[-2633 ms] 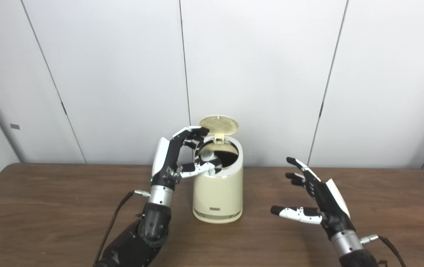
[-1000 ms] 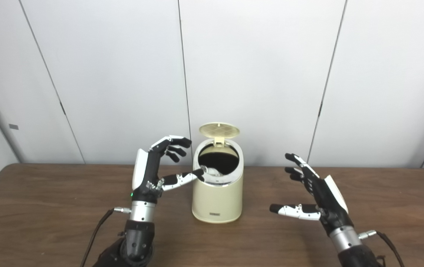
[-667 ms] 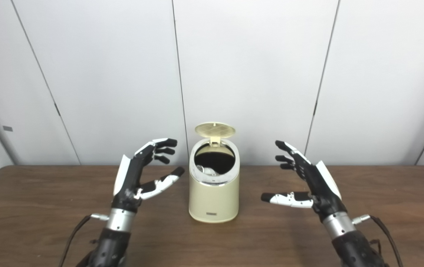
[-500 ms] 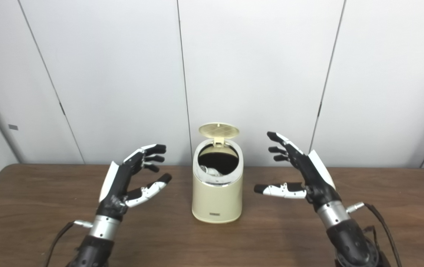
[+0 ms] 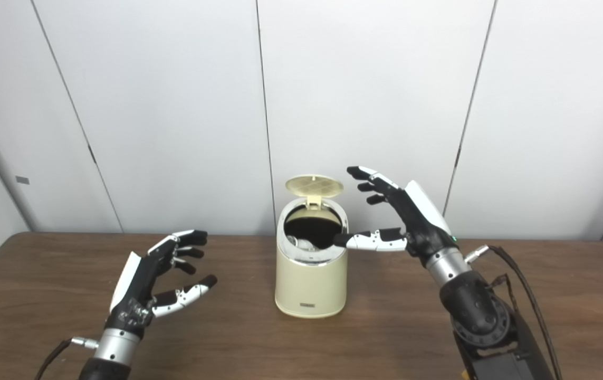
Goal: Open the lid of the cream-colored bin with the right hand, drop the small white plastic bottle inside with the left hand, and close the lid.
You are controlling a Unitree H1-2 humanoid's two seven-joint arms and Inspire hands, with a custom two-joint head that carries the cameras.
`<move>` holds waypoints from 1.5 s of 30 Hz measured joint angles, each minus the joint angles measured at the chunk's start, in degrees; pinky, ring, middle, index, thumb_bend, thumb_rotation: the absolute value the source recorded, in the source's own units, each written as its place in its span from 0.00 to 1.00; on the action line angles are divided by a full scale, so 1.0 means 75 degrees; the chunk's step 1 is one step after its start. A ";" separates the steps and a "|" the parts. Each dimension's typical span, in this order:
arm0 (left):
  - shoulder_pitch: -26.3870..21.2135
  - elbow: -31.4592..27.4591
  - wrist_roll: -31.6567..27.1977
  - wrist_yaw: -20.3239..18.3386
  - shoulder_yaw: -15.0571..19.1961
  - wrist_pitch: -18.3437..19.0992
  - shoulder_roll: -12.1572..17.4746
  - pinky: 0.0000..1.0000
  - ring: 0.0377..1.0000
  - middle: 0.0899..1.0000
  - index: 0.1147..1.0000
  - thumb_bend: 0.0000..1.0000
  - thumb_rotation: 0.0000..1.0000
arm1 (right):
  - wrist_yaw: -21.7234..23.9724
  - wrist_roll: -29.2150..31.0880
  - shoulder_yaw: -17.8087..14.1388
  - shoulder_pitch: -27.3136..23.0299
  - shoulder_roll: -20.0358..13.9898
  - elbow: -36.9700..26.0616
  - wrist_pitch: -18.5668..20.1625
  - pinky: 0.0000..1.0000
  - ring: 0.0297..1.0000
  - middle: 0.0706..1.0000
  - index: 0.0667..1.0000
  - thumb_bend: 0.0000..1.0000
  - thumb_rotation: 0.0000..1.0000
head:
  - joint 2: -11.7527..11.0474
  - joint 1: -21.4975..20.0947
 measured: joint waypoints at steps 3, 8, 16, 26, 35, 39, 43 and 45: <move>0.0043 0.0135 0.0076 -0.0027 0.0010 -0.0056 0.0000 0.56 0.68 0.73 0.72 0.60 0.13 | 0.0141 -0.0118 0.0092 -0.0139 -0.0105 -0.0002 0.0122 0.77 0.85 0.88 0.87 0.74 0.45 | -0.0012 -0.0023; 0.0148 0.0295 0.0126 -0.0044 0.0008 -0.0261 -0.0049 0.56 0.68 0.73 0.73 0.60 0.12 | 0.0164 -0.0260 0.0245 -0.0530 -0.0296 0.0311 0.0033 0.79 0.87 0.88 0.86 0.72 0.57 | -0.0012 -0.0023; 0.0163 0.0507 0.0152 -0.0028 0.0073 -0.0357 -0.0140 0.57 0.68 0.73 0.73 0.58 0.09 | 0.0396 -0.0520 0.0482 -0.0873 -0.0450 0.0322 0.0034 0.87 0.94 0.90 0.86 0.60 0.81 | 0.0012 0.0000; 0.0154 0.0557 0.0367 -0.0004 0.0104 -0.0571 -0.0240 0.57 0.68 0.72 0.72 0.59 0.12 | 0.0564 -0.0626 0.0563 -0.1015 -0.0480 0.0322 0.0033 0.87 0.95 0.90 0.86 0.62 0.76 | 0.0047 0.0035; 0.0141 0.0592 0.0415 -0.0007 0.0143 -0.0576 -0.0305 0.57 0.69 0.72 0.72 0.59 0.12 | 0.0759 -0.0789 0.0724 -0.1185 -0.0478 0.0301 0.0032 0.86 0.94 0.87 0.82 0.64 0.76 | 0.0082 0.0047; 0.0140 0.0592 0.0464 -0.0006 0.0146 -0.0575 -0.0321 0.57 0.68 0.72 0.72 0.60 0.12 | 0.0896 -0.0836 0.0811 -0.1261 -0.0478 0.0293 0.0032 0.85 0.94 0.87 0.81 0.66 0.77 | 0.0117 0.0082; 0.0139 0.0592 0.0463 -0.0007 0.0149 -0.0575 -0.0343 0.57 0.68 0.72 0.72 0.59 0.11 | 0.0994 -0.0893 0.0914 -0.1269 -0.0478 0.0268 0.0030 0.83 0.94 0.87 0.81 0.67 0.78 | 0.0141 0.0094; 0.0135 0.0592 0.0464 -0.0008 0.0149 -0.0575 -0.0344 0.57 0.68 0.72 0.72 0.59 0.11 | 0.1026 -0.0923 0.0949 -0.1269 -0.0478 0.0250 0.0030 0.82 0.93 0.86 0.81 0.67 0.78 | 0.0141 0.0094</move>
